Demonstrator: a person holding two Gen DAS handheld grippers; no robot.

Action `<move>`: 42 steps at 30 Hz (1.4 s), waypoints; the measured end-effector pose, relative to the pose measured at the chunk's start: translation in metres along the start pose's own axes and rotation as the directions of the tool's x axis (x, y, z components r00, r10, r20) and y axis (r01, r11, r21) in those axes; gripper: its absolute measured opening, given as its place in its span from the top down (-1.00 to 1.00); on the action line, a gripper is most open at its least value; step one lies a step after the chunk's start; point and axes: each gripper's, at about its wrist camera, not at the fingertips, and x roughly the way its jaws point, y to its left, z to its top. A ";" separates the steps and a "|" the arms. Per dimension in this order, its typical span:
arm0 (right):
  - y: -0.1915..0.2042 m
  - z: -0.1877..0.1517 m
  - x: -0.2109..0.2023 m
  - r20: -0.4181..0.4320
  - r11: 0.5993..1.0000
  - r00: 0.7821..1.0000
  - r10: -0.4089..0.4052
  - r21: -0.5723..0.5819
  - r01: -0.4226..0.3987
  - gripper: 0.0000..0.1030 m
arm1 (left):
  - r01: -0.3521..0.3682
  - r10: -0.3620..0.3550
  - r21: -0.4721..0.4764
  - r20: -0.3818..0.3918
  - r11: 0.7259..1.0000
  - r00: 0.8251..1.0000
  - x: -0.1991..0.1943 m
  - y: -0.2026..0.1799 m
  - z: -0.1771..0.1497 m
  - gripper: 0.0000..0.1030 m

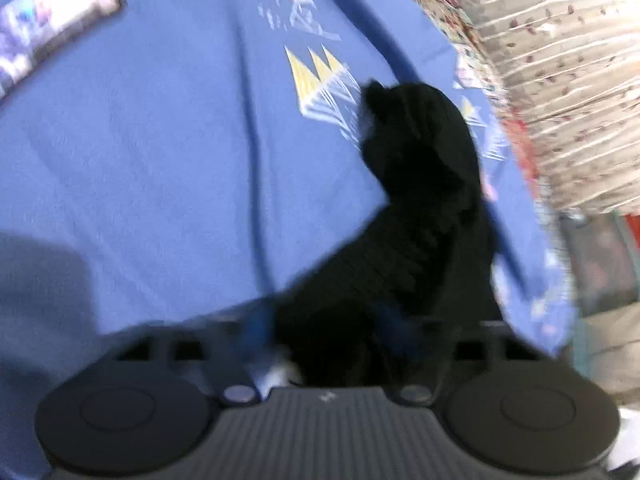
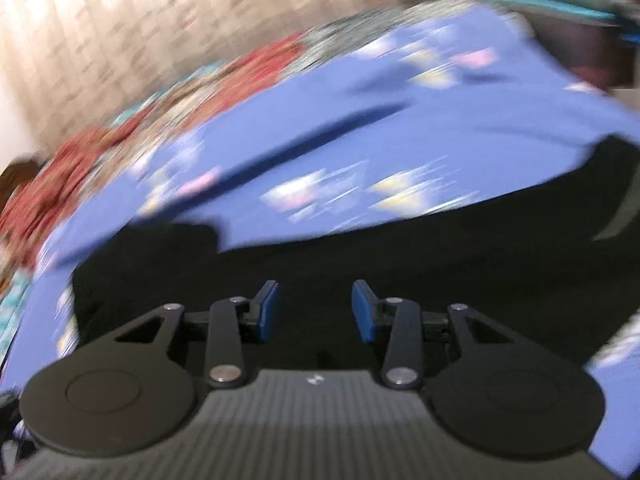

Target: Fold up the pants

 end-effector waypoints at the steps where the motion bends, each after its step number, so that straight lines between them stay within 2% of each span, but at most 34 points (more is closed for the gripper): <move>1: 0.013 -0.003 0.009 -0.026 0.999 0.999 0.028 -0.016 -0.029 0.15 | 0.005 -0.006 0.026 0.027 1.000 1.000 -0.007 -0.002 -0.002 0.78; 3: 0.042 -0.009 0.026 -0.078 0.994 0.992 0.096 -0.048 -0.100 0.15 | 0.021 -0.030 0.078 0.110 0.997 0.993 -0.039 -0.005 -0.008 0.79; 4: 0.055 -0.012 0.033 -0.103 0.989 0.986 0.127 -0.065 -0.134 0.15 | 0.017 -0.039 0.137 0.162 0.990 0.986 -0.058 -0.010 -0.013 0.80; 6: 0.080 -0.020 0.044 -0.159 0.975 0.971 0.178 -0.103 -0.196 0.15 | -0.029 -0.034 0.248 0.245 0.968 0.969 -0.091 -0.016 -0.028 0.79; 8: 0.097 -0.030 0.058 -0.218 0.963 0.957 0.192 -0.146 -0.227 0.15 | -0.070 0.004 0.282 0.226 0.957 0.974 -0.097 -0.012 -0.042 0.77; 9: 0.101 -0.033 0.065 -0.244 0.960 0.952 0.187 -0.162 -0.230 0.15 | -0.082 0.027 0.290 0.187 0.954 0.982 -0.093 -0.008 -0.047 0.66; 10: 0.105 -0.036 0.073 -0.275 0.957 0.945 0.176 -0.177 -0.229 0.15 | -0.093 0.053 0.290 0.146 0.953 0.988 -0.087 -0.003 -0.052 0.64; 12: 0.111 -0.038 0.084 -0.326 0.955 0.932 0.158 -0.189 -0.228 0.15 | -0.086 0.055 0.270 0.122 0.959 0.991 -0.088 0.005 -0.052 0.56; 13: 0.111 -0.034 0.086 -0.332 0.952 0.930 0.161 -0.195 -0.234 0.15 | -0.073 0.040 0.254 0.133 0.965 0.990 -0.092 0.009 -0.050 0.40; 14: 0.112 -0.029 0.083 -0.325 0.947 0.932 0.163 -0.211 -0.240 0.15 | -0.067 0.027 0.231 0.169 0.971 0.985 -0.098 0.012 -0.044 0.32; 16: 0.118 -0.009 0.081 -0.295 0.930 0.942 0.157 -0.276 -0.242 0.15 | -0.054 0.006 0.197 0.236 0.979 0.972 -0.102 0.014 -0.024 0.27; 20: 0.141 0.037 0.087 -0.241 0.890 0.961 0.139 -0.395 -0.228 0.15 | -0.038 -0.037 0.262 0.277 0.964 0.960 -0.067 -0.009 0.016 0.27; 23: 0.173 0.076 0.104 -0.203 0.870 0.967 0.154 -0.436 -0.230 0.15 | -0.017 -0.068 0.331 0.242 0.943 0.968 -0.022 -0.031 0.034 0.21; 26: 0.213 0.109 0.125 -0.175 0.829 0.970 0.168 -0.507 -0.234 0.14 | -0.024 -0.050 0.379 0.184 0.925 0.982 0.027 -0.050 0.038 0.18; 28: 0.256 0.125 0.152 -0.183 0.782 0.967 0.179 -0.569 -0.252 0.12 | -0.002 -0.062 0.394 0.149 0.919 0.987 0.050 -0.053 0.034 0.18; 30: 0.302 0.135 0.184 -0.228 0.735 0.954 0.194 -0.610 -0.295 -0.03 | -0.032 -0.033 0.405 0.152 0.914 0.988 0.067 -0.054 0.027 0.16; 32: 0.335 0.129 0.214 -0.297 0.695 0.933 0.205 -0.627 -0.352 -0.20 | -0.078 -0.017 0.460 0.198 0.884 0.980 0.075 -0.054 0.015 0.16; 33: 0.356 0.127 0.235 -0.327 0.667 0.923 0.202 -0.645 -0.374 -0.22 | -0.100 -0.016 0.493 0.225 0.864 0.974 0.075 -0.056 0.007 0.16; 35: 0.373 0.100 0.251 -0.328 0.632 0.931 0.158 -0.691 -0.350 -0.27 | -0.127 -0.012 0.522 0.255 0.843 0.967 0.073 -0.058 0.000 0.16; 36: 0.385 0.092 0.271 -0.339 0.613 0.932 0.126 -0.712 -0.342 -0.32 | -0.125 -0.016 0.521 0.258 0.844 0.966 0.074 -0.058 0.001 0.16; 40: 0.396 0.061 0.329 -0.373 0.564 0.928 -0.016 -0.769 -0.299 -0.36 | -0.090 -0.048 0.495 0.259 0.864 0.965 0.071 -0.049 0.005 0.19; 42: 0.387 0.048 0.349 -0.394 0.560 0.915 -0.091 -0.780 -0.280 -0.31 | -0.097 -0.046 0.502 0.266 0.860 0.963 0.072 -0.050 0.005 0.19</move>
